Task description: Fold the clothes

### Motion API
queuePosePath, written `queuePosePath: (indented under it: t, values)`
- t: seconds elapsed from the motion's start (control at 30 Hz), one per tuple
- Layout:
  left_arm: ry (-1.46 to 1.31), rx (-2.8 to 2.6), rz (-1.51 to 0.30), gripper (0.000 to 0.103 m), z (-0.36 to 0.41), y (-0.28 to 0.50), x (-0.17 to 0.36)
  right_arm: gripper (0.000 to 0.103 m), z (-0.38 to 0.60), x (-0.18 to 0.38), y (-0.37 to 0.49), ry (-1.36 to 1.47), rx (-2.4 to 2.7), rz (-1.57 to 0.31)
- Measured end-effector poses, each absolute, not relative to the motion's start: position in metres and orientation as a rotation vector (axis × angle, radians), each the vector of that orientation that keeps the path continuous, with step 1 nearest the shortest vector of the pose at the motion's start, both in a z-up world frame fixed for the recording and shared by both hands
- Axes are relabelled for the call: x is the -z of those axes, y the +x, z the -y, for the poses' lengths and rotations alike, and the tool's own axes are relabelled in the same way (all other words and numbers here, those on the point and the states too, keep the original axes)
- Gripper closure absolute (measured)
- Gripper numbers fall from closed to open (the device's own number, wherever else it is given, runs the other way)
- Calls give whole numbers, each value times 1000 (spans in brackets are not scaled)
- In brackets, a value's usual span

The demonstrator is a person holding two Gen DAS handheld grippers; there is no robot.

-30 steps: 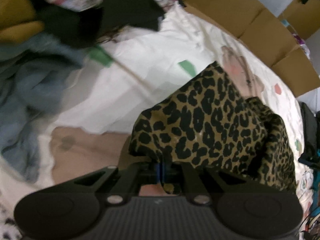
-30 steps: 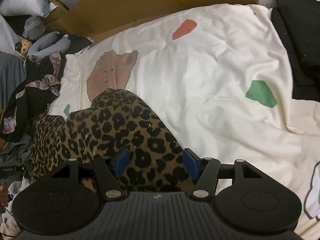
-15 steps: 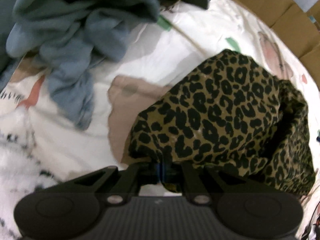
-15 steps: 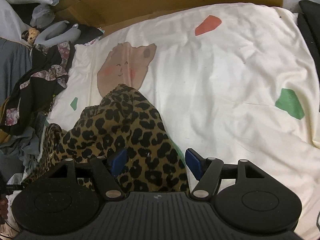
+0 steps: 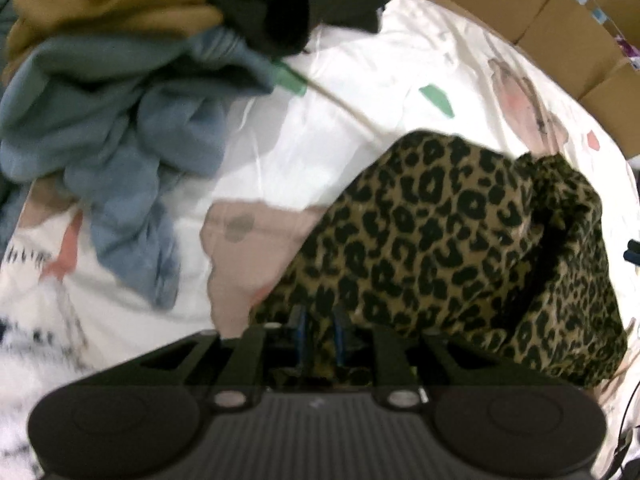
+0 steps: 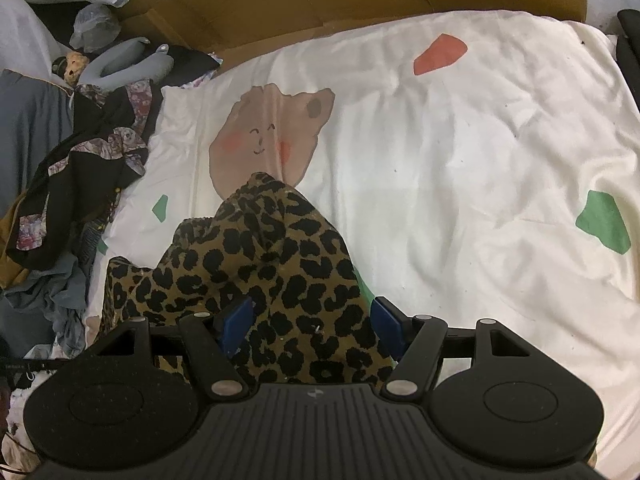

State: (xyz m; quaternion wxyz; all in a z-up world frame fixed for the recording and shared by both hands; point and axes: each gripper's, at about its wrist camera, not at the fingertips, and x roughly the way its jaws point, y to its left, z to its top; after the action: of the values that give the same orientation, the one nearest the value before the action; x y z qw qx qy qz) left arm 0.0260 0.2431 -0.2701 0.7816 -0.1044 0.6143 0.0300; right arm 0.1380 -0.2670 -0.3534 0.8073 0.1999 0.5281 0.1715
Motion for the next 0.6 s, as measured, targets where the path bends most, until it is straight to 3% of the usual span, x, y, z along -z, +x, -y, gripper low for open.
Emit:
queuePosePath:
  t: [0.13, 0.23, 0.6]
  values:
    - [-230, -53, -1291, 82, -239, 44, 263, 32, 267, 353, 139, 423, -367, -1124]
    - [-225, -32, -1252, 72, -234, 62, 260, 32, 266, 354, 143, 423, -370, -1128]
    - [-192, 120, -1126, 66, -183, 172, 289, 31, 247, 353, 174, 407, -369, -1099]
